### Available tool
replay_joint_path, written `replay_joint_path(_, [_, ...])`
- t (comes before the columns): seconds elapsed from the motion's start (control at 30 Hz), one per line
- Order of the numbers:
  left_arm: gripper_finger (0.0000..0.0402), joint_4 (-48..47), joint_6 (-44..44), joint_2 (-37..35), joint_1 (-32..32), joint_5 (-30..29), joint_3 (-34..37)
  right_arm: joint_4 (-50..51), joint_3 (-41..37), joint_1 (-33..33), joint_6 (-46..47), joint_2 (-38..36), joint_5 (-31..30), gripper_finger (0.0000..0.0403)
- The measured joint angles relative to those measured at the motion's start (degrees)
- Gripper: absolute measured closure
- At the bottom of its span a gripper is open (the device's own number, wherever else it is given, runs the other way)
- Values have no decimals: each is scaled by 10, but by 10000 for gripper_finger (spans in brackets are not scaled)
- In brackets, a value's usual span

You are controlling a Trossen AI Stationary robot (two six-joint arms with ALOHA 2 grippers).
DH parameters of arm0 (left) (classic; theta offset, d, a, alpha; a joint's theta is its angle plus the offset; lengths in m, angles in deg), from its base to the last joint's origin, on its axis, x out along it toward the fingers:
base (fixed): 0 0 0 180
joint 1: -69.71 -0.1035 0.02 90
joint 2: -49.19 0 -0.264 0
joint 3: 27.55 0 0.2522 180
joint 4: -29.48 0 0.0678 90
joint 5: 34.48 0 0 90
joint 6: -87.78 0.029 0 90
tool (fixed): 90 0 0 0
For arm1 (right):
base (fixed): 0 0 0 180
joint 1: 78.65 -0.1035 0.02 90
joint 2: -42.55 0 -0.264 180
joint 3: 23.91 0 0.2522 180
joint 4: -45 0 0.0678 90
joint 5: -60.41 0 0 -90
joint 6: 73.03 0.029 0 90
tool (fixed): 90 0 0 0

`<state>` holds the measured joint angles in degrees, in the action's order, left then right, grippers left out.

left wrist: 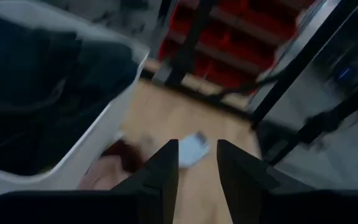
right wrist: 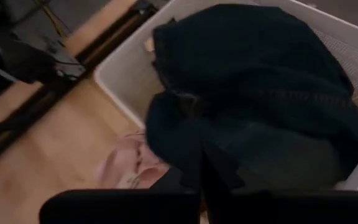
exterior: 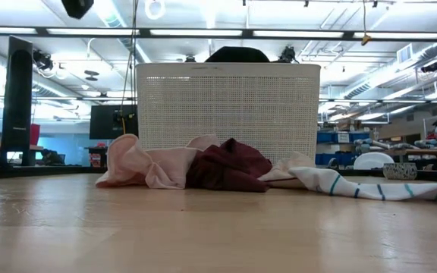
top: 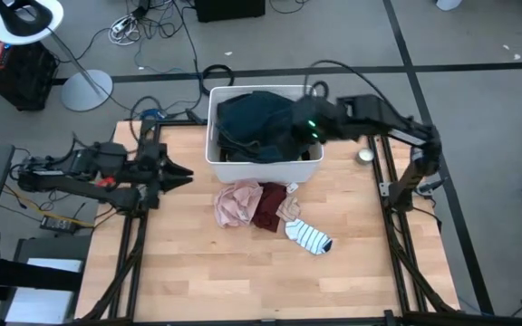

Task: Sort clothes
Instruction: Put the white sock into the white bin

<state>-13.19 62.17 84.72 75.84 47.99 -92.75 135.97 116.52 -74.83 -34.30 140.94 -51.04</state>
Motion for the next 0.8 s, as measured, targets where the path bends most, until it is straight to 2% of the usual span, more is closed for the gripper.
replay_joint_path(0.27, [319, -63, 69, 81, 19, -8, -35, 45, -4, -152, 127, -11, -73, 403])
replay_joint_path(0.5, [356, -118, 75, 102, 86, -40, -67, 51, -104, -268, 334, -9, -153, 399])
replay_joint_path(0.6, [371, -136, 53, 98, 132, -78, -74, 24, -166, -299, 397, -9, -149, 398])
replay_joint_path(0.8, [396, -136, 26, 98, 209, -163, -76, -55, -275, -333, 462, -9, -83, 397])
